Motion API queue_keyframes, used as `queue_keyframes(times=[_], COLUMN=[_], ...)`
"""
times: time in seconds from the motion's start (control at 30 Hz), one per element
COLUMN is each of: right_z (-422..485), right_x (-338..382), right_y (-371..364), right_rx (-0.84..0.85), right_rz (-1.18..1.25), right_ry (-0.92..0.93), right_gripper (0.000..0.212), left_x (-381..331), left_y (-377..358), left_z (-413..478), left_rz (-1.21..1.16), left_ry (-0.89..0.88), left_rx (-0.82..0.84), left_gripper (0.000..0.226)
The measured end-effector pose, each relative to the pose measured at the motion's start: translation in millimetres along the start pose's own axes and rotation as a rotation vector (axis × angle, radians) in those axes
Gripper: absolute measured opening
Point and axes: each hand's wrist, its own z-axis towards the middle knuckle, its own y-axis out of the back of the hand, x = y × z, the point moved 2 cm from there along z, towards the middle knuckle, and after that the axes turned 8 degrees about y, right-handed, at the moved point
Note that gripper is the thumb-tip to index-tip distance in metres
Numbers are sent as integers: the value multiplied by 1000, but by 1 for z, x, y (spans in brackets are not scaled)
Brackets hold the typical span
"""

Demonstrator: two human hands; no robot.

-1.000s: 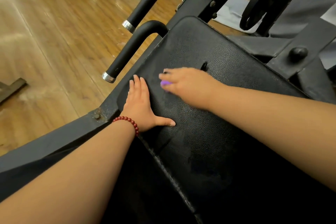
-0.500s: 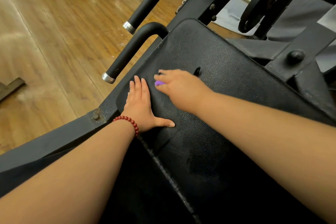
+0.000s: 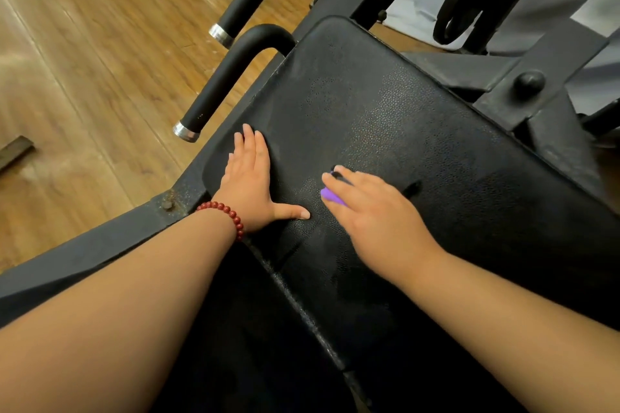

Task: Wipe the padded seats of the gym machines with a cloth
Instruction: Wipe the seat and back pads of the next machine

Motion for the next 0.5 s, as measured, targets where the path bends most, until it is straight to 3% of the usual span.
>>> queue_keyframes(times=[0.2, 0.37, 0.5], right_z=[-27, -45, -87], right_x=[18, 20, 46], right_y=[1, 20, 18], right_rx=[51, 28, 81], right_rz=[-2, 32, 93], right_ry=[41, -148, -104], right_gripper=[41, 48, 46], left_x=[-12, -32, -57], left_y=[0, 5, -25], left_z=[-5, -12, -46], left_rz=[137, 156, 169], left_ry=[-204, -270, -357], left_rx=[2, 60, 60], left_gripper=[122, 109, 104])
